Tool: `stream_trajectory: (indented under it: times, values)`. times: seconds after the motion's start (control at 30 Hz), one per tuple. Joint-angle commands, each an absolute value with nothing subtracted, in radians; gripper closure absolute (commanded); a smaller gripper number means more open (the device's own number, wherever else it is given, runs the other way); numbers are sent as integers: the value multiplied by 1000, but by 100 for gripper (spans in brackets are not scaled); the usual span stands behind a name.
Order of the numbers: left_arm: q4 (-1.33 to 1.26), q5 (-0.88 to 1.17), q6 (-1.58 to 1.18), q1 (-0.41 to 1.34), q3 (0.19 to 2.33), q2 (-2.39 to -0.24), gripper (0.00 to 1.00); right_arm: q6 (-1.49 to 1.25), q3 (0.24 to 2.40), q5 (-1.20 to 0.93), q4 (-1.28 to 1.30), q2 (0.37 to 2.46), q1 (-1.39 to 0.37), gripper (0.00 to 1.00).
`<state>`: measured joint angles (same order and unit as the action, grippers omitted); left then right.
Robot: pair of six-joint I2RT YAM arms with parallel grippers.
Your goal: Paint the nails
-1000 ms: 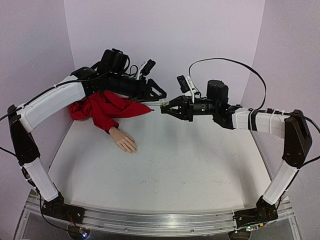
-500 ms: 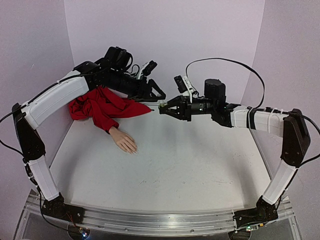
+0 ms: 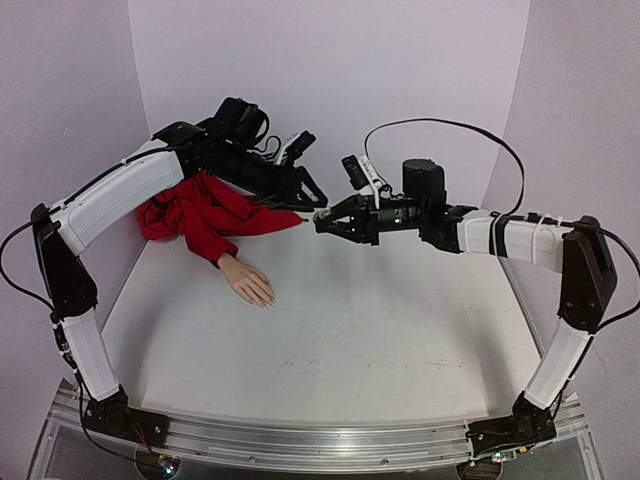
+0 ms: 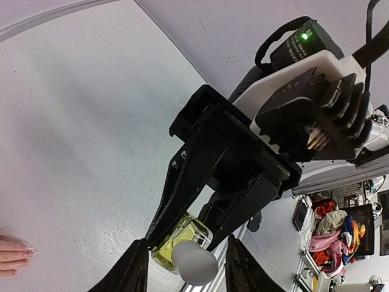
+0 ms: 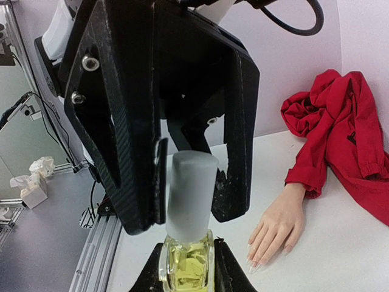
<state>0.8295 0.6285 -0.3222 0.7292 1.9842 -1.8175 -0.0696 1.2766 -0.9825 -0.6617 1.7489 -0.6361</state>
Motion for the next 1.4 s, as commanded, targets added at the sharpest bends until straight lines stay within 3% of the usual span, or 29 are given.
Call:
stream_trajectory:
  times: [0.0, 0.37, 0.7, 1.07, 1.23, 1.37]
  values:
    - [831, 648, -299, 726, 2040, -1815, 58, -44, 1338, -1008, -682, 1754, -647, 100]
    - [839, 624, -293, 726, 2030, -1804, 66, -37, 1347, -1002, -666, 1759, -655, 100]
    - [839, 605, -288, 718, 2010, -1778, 60, -35, 1348, -1000, -661, 1759, -655, 100]
    - [839, 608, -287, 718, 1997, -1773, 69, -35, 1345, -999, -660, 1755, -657, 100]
    - [840, 613, -286, 718, 1996, -1769, 78, -35, 1345, -993, -660, 1755, -657, 100]
    - [839, 612, -284, 718, 1994, -1763, 77, -35, 1342, -981, -660, 1751, -657, 100]
